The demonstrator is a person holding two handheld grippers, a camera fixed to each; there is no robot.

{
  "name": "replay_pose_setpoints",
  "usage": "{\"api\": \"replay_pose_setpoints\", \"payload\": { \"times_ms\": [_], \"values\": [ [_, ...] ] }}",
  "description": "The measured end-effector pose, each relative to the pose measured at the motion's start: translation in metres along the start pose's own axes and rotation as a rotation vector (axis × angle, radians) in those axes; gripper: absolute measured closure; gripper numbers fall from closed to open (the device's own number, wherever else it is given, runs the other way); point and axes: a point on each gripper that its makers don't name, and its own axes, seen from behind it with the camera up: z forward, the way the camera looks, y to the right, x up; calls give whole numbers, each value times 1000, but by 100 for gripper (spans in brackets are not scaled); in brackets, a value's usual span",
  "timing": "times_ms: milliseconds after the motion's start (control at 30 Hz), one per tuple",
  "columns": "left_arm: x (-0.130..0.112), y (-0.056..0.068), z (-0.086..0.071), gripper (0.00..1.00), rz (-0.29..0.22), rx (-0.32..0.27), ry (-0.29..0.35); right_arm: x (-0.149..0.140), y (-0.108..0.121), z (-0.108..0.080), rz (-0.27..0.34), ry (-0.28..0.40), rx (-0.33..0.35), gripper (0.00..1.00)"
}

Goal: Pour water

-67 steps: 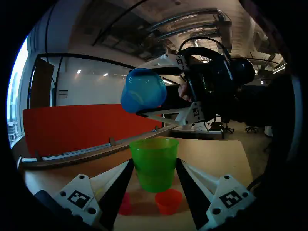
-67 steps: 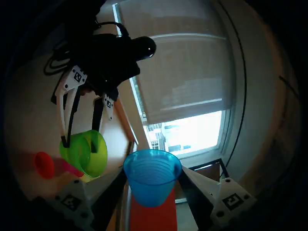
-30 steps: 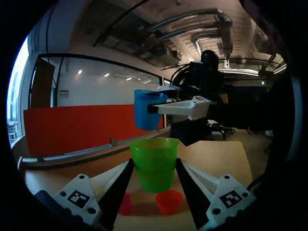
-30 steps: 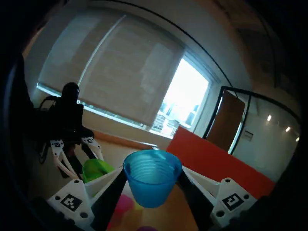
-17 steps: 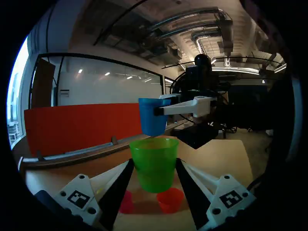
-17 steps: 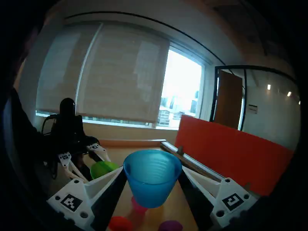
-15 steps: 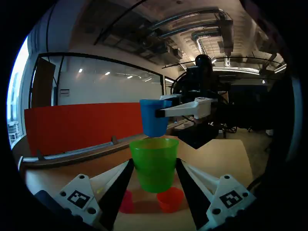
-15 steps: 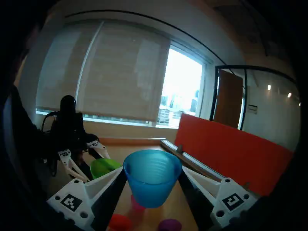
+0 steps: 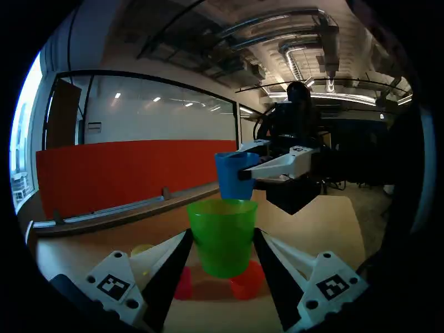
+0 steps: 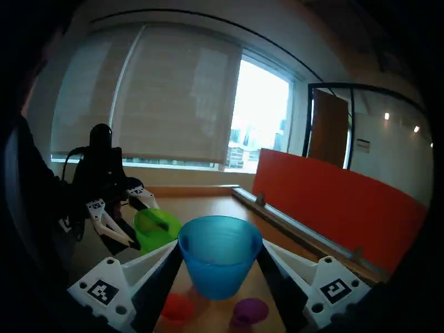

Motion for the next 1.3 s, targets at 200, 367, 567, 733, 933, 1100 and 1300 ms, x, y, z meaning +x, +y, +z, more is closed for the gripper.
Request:
{"api": "replay_pose_setpoints", "payload": {
  "times_ms": [200,367,567,733,933,1100,1300],
  "values": [
    [-10,-1,-2,21,-7,2,-24,-21,-5,-5,22,-31,7,10],
    [-20,-1,-4,21,-9,2,-50,-35,-7,-10,35,-56,11,10],
    [-33,-1,-6,21,-16,3,-81,-53,-8,-16,52,-82,7,10],
    [-45,0,-6,21,-20,-1,-106,-69,-9,-19,59,-106,7,10],
    [-56,0,-7,21,-26,-2,-132,-87,-12,-20,69,-132,12,10],
    [-64,-1,-7,21,-27,-4,-155,-100,-14,-20,75,-154,14,10],
    [-75,-2,-7,21,-21,-9,-190,-114,-15,-21,76,-179,18,10]
  ]
}}
